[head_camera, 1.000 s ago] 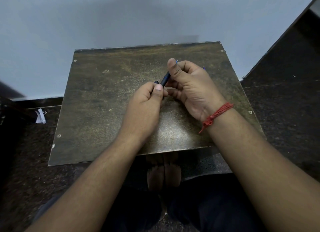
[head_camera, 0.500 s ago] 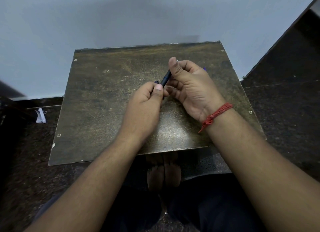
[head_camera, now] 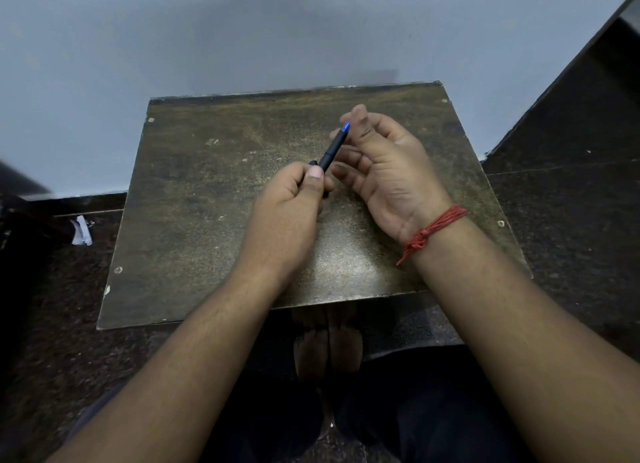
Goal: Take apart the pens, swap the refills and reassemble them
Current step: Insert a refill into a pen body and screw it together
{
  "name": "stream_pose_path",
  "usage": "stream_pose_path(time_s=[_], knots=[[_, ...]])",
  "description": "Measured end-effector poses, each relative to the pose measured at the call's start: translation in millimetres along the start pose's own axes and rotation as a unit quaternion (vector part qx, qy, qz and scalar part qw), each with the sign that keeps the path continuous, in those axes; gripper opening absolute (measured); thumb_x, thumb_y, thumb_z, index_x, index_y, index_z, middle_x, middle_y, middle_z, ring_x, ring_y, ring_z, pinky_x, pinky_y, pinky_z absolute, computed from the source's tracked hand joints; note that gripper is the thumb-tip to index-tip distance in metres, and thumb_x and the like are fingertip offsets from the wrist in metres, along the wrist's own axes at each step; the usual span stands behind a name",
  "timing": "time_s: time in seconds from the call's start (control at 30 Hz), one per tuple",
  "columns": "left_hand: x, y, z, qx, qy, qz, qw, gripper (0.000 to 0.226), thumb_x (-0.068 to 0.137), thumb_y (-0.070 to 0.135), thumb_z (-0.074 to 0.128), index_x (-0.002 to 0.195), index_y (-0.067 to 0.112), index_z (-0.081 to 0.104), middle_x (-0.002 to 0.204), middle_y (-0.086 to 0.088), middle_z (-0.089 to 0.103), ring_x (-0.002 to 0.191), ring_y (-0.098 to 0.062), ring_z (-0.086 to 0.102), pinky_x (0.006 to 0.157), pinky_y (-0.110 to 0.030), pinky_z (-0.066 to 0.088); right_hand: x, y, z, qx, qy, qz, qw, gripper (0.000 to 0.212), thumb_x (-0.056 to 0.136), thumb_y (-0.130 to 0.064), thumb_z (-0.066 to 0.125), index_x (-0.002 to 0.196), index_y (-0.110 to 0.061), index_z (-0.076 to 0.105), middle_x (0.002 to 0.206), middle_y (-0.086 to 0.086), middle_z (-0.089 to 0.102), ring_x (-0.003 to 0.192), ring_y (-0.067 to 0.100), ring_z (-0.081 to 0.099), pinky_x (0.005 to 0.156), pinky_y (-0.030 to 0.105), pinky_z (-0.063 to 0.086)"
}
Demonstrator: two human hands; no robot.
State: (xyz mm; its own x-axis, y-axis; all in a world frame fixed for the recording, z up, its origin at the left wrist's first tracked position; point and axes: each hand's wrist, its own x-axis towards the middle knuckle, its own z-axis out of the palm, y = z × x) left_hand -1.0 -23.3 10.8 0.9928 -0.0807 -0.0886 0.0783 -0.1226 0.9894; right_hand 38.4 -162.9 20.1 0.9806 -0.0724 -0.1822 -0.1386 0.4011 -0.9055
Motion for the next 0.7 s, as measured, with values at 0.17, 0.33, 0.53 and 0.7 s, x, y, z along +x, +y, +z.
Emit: stream_pose_path(time_s=[0.17,0.33,0.53,0.7], knots=[[-0.5,0.4,-0.3,0.007,0.002,0.003,1.0,0.031,0.097,0.044,0.045,0.085,0.024,0.065,0.051,0.015,0.044,0.048,-0.005,0.035,0.053,-0.031,0.03,-2.7,-1.1,2.2,-0.01,-0.026,-0.006,1.0,0.007,0.097,-0.015,0.061,0.097,-0.013,0.067,0.089,0.003,0.073,0.084,0.018,0.065,0.079,0.034,0.053],[-0.5,0.0,0.3,0.001,-0.003,0.007,1.0,0.032,0.099,0.043,0.043,0.083,0.024,0.065,0.051,0.015,0.043,0.046,-0.005,0.034,0.052,-0.03,0.029,-3.2,-0.3,6.3,-0.011,0.019,-0.001,1.0,0.015,0.091,-0.021,0.07,0.083,-0.015,0.059,0.076,0.003,0.061,0.069,0.016,0.059,0.064,0.027,0.054],[0.9,-0.7,-0.9,0.004,0.003,0.003,1.0,0.034,0.097,0.046,0.043,0.085,0.021,0.064,0.051,0.014,0.042,0.047,-0.007,0.033,0.052,-0.031,0.028,-3.5,-2.7,1.6,0.0,-0.029,0.013,0.999,0.014,0.099,-0.017,0.057,0.101,-0.009,0.069,0.092,0.004,0.074,0.082,0.017,0.065,0.076,0.03,0.054],[-0.4,-1.2,-0.4,0.041,0.012,0.032,0.999,0.03,0.097,0.045,0.047,0.086,0.022,0.063,0.054,0.016,0.047,0.048,-0.005,0.037,0.052,-0.033,0.031,-5.0,-3.8,6.1,-0.008,-0.017,-0.01,1.0,0.015,0.099,-0.011,0.056,0.088,-0.009,0.066,0.075,0.002,0.071,0.068,0.012,0.064,0.063,0.024,0.051]])
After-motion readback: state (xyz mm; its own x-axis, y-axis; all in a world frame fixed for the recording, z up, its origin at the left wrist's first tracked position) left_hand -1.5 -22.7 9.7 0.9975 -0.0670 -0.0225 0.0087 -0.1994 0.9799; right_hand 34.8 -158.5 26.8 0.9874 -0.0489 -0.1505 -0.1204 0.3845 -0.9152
